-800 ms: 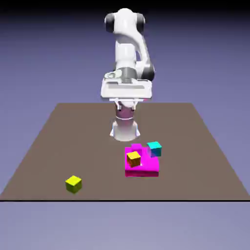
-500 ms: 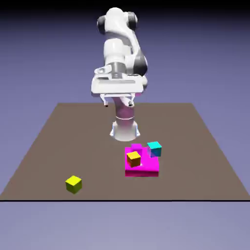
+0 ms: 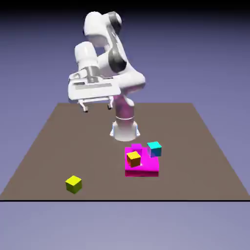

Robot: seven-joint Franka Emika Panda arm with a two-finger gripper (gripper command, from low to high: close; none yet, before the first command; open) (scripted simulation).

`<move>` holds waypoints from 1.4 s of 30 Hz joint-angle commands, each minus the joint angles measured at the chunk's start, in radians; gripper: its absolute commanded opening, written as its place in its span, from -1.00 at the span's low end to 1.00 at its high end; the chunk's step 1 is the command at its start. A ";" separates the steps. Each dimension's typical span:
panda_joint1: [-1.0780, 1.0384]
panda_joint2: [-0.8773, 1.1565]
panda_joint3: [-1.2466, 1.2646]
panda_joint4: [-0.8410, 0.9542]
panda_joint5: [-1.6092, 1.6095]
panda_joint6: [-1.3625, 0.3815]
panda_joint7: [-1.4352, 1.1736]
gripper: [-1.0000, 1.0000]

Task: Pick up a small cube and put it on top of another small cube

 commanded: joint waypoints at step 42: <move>1.065 -0.057 -1.452 0.348 0.294 -0.285 -1.234 0.00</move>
